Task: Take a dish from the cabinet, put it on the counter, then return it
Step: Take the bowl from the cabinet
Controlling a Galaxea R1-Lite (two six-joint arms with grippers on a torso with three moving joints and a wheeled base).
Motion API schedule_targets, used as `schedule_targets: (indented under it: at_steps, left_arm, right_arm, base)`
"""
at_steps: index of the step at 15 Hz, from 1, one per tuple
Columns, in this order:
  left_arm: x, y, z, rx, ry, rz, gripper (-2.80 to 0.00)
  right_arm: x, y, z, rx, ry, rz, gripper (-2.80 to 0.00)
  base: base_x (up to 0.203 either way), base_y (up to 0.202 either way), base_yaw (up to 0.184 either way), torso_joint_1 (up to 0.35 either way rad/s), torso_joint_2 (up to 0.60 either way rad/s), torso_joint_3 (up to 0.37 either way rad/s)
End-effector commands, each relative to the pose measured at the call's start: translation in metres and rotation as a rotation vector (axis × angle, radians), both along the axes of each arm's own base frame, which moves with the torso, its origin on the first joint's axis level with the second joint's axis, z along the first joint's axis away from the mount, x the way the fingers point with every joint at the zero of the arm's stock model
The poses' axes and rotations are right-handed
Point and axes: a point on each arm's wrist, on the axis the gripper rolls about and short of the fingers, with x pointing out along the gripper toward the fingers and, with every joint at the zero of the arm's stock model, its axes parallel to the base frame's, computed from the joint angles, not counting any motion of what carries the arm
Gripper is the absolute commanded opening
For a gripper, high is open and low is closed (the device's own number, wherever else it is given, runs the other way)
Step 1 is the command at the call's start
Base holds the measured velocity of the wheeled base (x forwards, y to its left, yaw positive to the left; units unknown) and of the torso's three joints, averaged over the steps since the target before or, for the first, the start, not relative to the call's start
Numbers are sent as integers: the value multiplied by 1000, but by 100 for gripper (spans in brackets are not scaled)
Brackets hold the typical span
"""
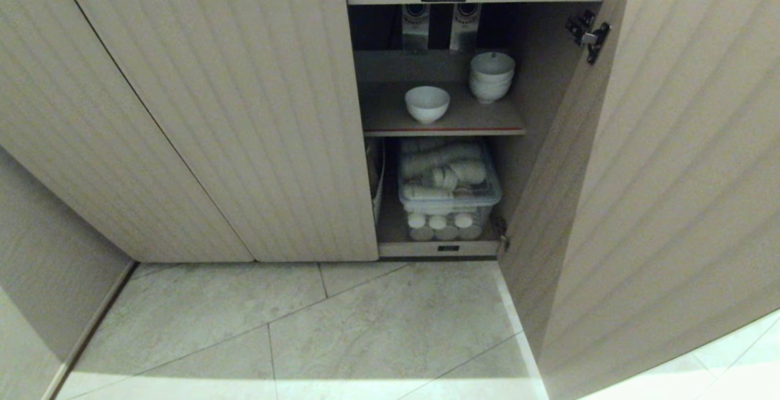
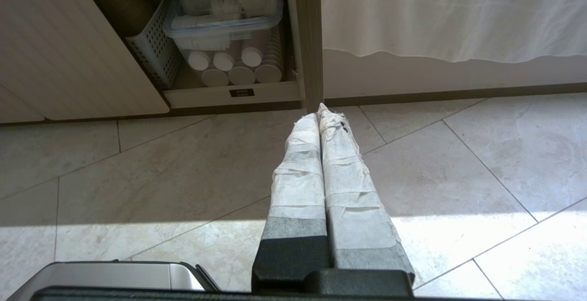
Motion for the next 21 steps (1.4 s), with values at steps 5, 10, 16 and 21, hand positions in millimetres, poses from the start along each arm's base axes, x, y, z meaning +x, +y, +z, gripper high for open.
schedule_targets:
  at_steps: [5, 10, 16, 21]
  left_arm:
    - [0, 0, 0, 0, -1, 1, -280]
    - [0, 0, 0, 0, -1, -1, -280]
    - [0, 0, 0, 0, -1, 0, -280]
    - [0, 0, 0, 0, -1, -1, -280]
  right_arm:
    - [0, 0, 0, 1, 1, 1, -280]
    - [0, 0, 0, 1, 1, 1, -280]
    - [0, 0, 0, 1, 1, 1, -280]
    - [0, 0, 0, 1, 1, 1, -280]
  base:
    - [0, 0, 0, 0, 0, 0]
    - [0, 0, 0, 0, 0, 0]
    - [0, 0, 0, 0, 0, 0]
    - [0, 0, 0, 0, 0, 0]
